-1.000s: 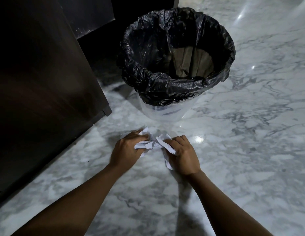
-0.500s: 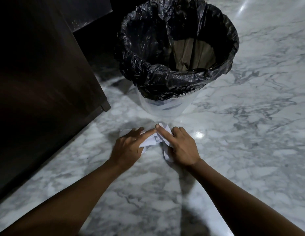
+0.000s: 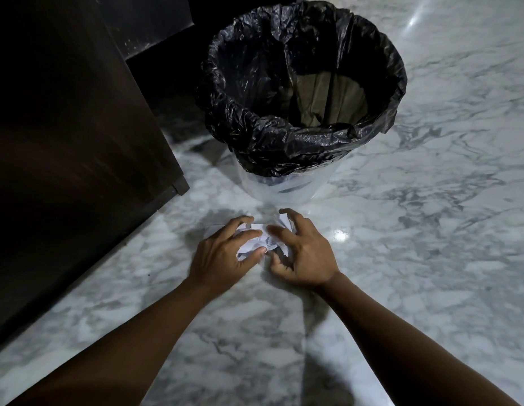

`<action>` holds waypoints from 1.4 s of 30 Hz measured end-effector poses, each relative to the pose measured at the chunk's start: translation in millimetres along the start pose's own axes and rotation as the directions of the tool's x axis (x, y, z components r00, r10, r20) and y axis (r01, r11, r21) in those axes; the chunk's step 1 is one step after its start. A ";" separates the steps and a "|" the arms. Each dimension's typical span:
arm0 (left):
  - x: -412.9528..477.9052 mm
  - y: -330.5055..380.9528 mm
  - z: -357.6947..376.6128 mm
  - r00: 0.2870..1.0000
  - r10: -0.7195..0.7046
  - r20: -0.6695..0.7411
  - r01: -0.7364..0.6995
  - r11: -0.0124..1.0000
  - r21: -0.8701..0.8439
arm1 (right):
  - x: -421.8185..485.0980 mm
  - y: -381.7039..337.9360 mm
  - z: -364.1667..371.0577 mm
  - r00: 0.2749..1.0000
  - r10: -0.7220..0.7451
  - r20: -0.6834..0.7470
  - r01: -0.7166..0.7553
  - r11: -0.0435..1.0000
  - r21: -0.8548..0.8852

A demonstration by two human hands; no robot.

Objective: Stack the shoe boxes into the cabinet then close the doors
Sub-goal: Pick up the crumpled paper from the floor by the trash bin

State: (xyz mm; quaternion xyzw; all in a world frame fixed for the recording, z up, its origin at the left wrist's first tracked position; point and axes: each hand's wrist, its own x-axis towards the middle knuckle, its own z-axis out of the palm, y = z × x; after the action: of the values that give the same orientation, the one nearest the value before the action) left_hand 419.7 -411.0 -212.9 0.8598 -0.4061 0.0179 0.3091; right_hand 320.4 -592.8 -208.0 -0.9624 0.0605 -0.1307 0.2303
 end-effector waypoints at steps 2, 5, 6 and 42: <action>0.8 -1.2 0.7 1.000 0.015 -0.006 -0.015 0.999 -0.029 | 0.6 0.3 -0.1 1.000 -0.022 -0.006 0.022 1.000 -0.004; 2.5 -2.7 2.4 0.999 0.037 -0.039 -0.039 0.997 -0.059 | 1.0 3.9 4.9 0.998 -0.053 -0.030 0.052 0.997 -0.057; 2.5 -3.3 3.2 0.998 0.035 -0.050 -0.039 0.997 -0.071 | 1.1 4.2 7.0 0.998 -0.048 -0.037 0.045 0.997 -0.065; 10.7 11.1 -14.4 0.872 -0.323 -0.369 0.175 0.907 -0.382 | -3.4 -19.8 -55.9 0.435 0.884 -0.168 -0.332 0.331 0.883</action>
State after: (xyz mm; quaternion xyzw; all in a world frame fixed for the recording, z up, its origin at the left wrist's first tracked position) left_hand 422.2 -415.9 -192.5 0.8150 -0.2103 0.0938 0.5317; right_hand 302.6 -598.5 -151.6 -0.5513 0.4637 -0.3529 0.5970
